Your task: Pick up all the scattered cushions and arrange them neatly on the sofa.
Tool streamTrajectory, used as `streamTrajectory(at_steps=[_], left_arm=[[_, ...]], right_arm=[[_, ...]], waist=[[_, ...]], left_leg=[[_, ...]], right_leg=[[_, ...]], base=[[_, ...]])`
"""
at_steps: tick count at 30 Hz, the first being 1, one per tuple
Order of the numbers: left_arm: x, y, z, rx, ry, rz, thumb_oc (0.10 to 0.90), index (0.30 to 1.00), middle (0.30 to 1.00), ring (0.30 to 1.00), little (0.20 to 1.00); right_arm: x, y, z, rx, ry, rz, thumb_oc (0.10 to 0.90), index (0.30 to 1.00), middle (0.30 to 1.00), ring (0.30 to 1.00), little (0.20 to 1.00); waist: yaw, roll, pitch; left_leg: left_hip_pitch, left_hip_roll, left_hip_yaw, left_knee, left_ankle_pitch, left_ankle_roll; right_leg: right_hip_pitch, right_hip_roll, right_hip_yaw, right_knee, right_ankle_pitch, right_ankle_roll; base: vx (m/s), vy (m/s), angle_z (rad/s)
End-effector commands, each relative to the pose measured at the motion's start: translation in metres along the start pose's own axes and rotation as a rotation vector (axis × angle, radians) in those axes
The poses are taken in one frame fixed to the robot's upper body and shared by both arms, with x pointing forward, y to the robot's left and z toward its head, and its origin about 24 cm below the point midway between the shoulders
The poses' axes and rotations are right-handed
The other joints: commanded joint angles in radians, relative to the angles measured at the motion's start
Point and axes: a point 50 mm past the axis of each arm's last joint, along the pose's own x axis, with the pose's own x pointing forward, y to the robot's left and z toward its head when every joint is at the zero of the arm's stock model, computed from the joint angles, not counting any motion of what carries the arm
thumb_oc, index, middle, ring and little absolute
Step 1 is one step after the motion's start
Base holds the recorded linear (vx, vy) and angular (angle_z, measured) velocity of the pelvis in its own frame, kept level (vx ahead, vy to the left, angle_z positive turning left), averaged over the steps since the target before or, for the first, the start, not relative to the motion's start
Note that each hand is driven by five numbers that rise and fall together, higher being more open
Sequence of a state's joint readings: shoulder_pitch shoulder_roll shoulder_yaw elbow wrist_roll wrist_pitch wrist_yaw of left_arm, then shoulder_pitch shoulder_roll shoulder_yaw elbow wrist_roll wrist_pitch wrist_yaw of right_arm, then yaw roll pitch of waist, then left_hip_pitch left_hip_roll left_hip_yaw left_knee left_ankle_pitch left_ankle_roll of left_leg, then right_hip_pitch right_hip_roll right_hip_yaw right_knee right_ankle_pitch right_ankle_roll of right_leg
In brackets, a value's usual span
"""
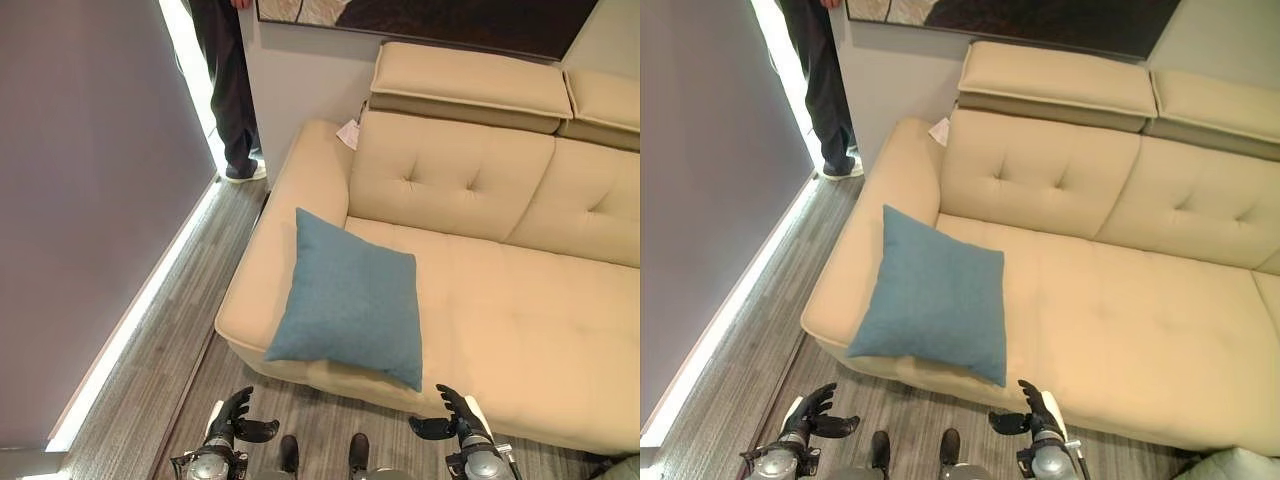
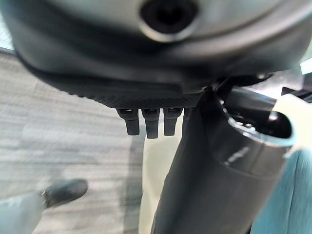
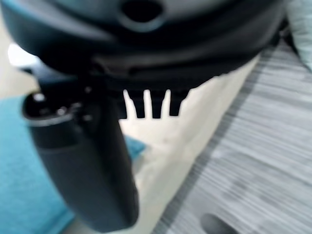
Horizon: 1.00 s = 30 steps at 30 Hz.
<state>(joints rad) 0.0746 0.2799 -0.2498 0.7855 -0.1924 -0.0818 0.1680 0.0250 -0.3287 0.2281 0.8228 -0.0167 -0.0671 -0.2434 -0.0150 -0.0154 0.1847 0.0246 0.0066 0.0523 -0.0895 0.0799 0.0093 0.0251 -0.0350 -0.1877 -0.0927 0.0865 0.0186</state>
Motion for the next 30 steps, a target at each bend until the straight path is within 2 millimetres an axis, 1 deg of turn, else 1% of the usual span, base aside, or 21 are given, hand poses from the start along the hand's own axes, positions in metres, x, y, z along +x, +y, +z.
streamTrajectory(at_steps=[1, 2, 3, 4, 7, 11, 15, 16, 17, 21, 22, 23, 24, 28, 30], left_arm=[[0.007, 0.026, 0.023, 0.018, -0.106, 0.105, 0.800, 0.900, 0.900, 0.900, 0.900], [0.006, 0.032, 0.025, 0.012, -0.115, 0.129, 0.800, 0.900, 0.900, 0.900, 0.900], [0.005, 0.049, 0.030, -0.017, -0.140, 0.196, 0.800, 0.900, 0.900, 0.900, 0.900], [0.005, 0.049, 0.030, -0.017, -0.140, 0.195, 0.800, 0.900, 0.900, 0.900, 0.900], [0.001, 0.068, 0.040, -0.059, -0.194, 0.264, 0.800, 0.900, 0.900, 0.900, 0.900], [-0.004, 0.081, 0.054, -0.128, -0.270, 0.316, 0.800, 0.900, 0.900, 0.900, 0.900], [-0.008, 0.091, 0.079, -0.182, -0.376, 0.355, 0.800, 0.900, 0.900, 0.900, 0.900], [-0.009, 0.091, 0.086, -0.195, -0.405, 0.359, 0.800, 0.900, 0.900, 0.900, 0.900], [-0.010, 0.092, 0.102, -0.231, -0.463, 0.367, 0.800, 0.900, 0.900, 0.900, 0.900], [-0.008, 0.083, 0.140, -0.259, -0.581, 0.335, 0.800, 0.900, 0.900, 0.900, 0.900], [-0.008, 0.080, 0.147, -0.262, -0.600, 0.324, 0.800, 0.900, 0.900, 0.900, 0.900], [-0.008, 0.076, 0.164, -0.270, -0.649, 0.309, 0.800, 0.900, 0.900, 0.900, 0.900], [-0.008, 0.076, 0.164, -0.270, -0.650, 0.309, 0.800, 0.900, 0.900, 0.900, 0.900], [-0.014, 0.060, 0.206, -0.314, -0.778, 0.251, 0.800, 0.900, 0.900, 0.900, 0.900], [-0.016, 0.053, 0.221, -0.322, -0.825, 0.224, 0.800, 0.900, 0.900, 0.900, 0.900]], right_arm=[[0.013, -0.029, 0.028, -0.033, -0.107, -0.113, 0.800, 0.900, 0.900, 0.900, 0.900], [0.013, -0.033, 0.028, -0.042, -0.110, -0.129, 0.800, 0.900, 0.900, 0.900, 0.900], [0.013, -0.051, 0.033, -0.050, -0.136, -0.184, 0.800, 0.900, 0.900, 0.900, 0.900], [0.013, -0.051, 0.033, -0.050, -0.136, -0.184, 0.800, 0.900, 0.900, 0.900, 0.900], [0.012, -0.072, 0.039, -0.063, -0.166, -0.246, 0.800, 0.900, 0.900, 0.900, 0.900], [0.011, -0.094, 0.051, -0.075, -0.208, -0.314, 0.800, 0.900, 0.900, 0.900, 0.900], [0.012, -0.111, 0.068, -0.044, -0.254, -0.383, 0.800, 0.900, 0.900, 0.900, 0.900], [0.013, -0.113, 0.072, -0.027, -0.263, -0.396, 0.800, 0.900, 0.900, 0.900, 0.900], [0.014, -0.116, 0.086, 0.031, -0.298, -0.417, 0.800, 0.900, 0.900, 0.900, 0.900], [0.021, -0.113, 0.111, 0.185, -0.341, -0.415, 0.800, 0.900, 0.900, 0.900, 0.900], [0.022, -0.112, 0.116, 0.216, -0.349, -0.411, 0.800, 0.900, 0.900, 0.900, 0.900], [0.024, -0.112, 0.129, 0.283, -0.370, -0.409, 0.800, 0.900, 0.900, 0.900, 0.900], [0.024, -0.112, 0.129, 0.283, -0.371, -0.409, 0.800, 0.900, 0.900, 0.900, 0.900], [0.027, -0.112, 0.163, 0.402, -0.442, -0.400, 0.800, 0.900, 0.900, 0.900, 0.900], [0.028, -0.113, 0.176, 0.437, -0.466, -0.395, 0.800, 0.900, 0.900, 0.900, 0.900]], waist=[[0.008, -0.041, -0.038], [0.009, -0.040, -0.040], [0.010, -0.038, -0.044], [0.010, -0.038, -0.044], [0.009, -0.033, -0.049], [0.008, -0.025, -0.051], [0.009, -0.019, -0.051], [0.008, -0.018, -0.050], [0.007, -0.014, -0.046], [0.004, 0.002, -0.026], [0.003, 0.007, -0.025], [0.002, 0.016, -0.020], [0.002, 0.016, -0.023], [0.003, 0.037, -0.005], [0.003, 0.045, 0.002]], left_leg=[[0.015, -0.019, 0.016, 0.010, -0.102, -0.030], [0.019, -0.020, 0.019, 0.008, -0.104, -0.030], [0.026, -0.020, 0.020, 0.002, -0.107, -0.029], [0.026, -0.020, 0.020, 0.002, -0.107, -0.029], [0.034, -0.020, 0.027, 0.002, -0.114, -0.030], [0.037, -0.020, 0.032, 0.002, -0.118, -0.032], [0.039, -0.018, 0.031, 0.002, -0.121, -0.035], [0.038, -0.018, 0.029, 0.002, -0.120, -0.036], [0.028, -0.017, 0.028, 0.002, -0.118, -0.038], [-0.023, -0.017, 0.027, 0.002, -0.102, -0.045], [-0.040, -0.017, 0.027, 0.002, -0.098, -0.046], [-0.075, -0.017, 0.024, 0.002, -0.088, -0.049], [-0.080, -0.017, 0.024, 0.002, -0.087, -0.049], [-0.154, -0.018, 0.017, 0.002, -0.062, -0.055], [-0.185, -0.020, 0.015, 0.002, -0.052, -0.056]], right_leg=[[0.061, -0.030, 0.023, 0.035, -0.123, 0.083], [0.065, -0.031, 0.022, 0.031, -0.122, 0.085], [0.069, -0.033, 0.021, 0.025, -0.120, 0.088], [0.069, -0.033, 0.021, 0.025, -0.120, 0.088], [0.077, -0.036, 0.019, 0.014, -0.114, 0.094], [0.082, -0.039, 0.016, 0.006, -0.113, 0.098], [0.082, -0.041, 0.010, 0.005, -0.117, 0.099], [0.080, -0.041, 0.010, 0.005, -0.118, 0.099], [0.069, -0.040, 0.008, 0.005, -0.115, 0.100], [0.010, -0.041, 0.006, 0.005, -0.103, 0.103], [-0.008, -0.041, 0.006, 0.005, -0.101, 0.103], [-0.047, -0.039, 0.007, 0.005, -0.094, 0.102], [-0.051, -0.039, 0.007, 0.005, -0.093, 0.102], [-0.128, -0.036, 0.008, 0.005, -0.077, 0.099], [-0.158, -0.034, 0.009, 0.005, -0.071, 0.095]], base=[[0.07, 0.018, 0.05], [0.05, 0.012, 0.05], [0.05, 0.012, 0.04], [0.05, 0.010, 0.02], [0.05, 0.009, -0.01], [0.04, -0.001, -0.04], [0.01, -0.002, -0.02], [0.00, -0.040, 0.00], [-0.03, -0.041, 0.00], [-0.10, -0.029, 0.00], [-0.14, -0.023, 0.02], [-0.10, -0.015, 0.01], [-0.10, -0.020, 0.01], [-0.08, -0.013, 0.02], [-0.04, -0.012, 0.03]])
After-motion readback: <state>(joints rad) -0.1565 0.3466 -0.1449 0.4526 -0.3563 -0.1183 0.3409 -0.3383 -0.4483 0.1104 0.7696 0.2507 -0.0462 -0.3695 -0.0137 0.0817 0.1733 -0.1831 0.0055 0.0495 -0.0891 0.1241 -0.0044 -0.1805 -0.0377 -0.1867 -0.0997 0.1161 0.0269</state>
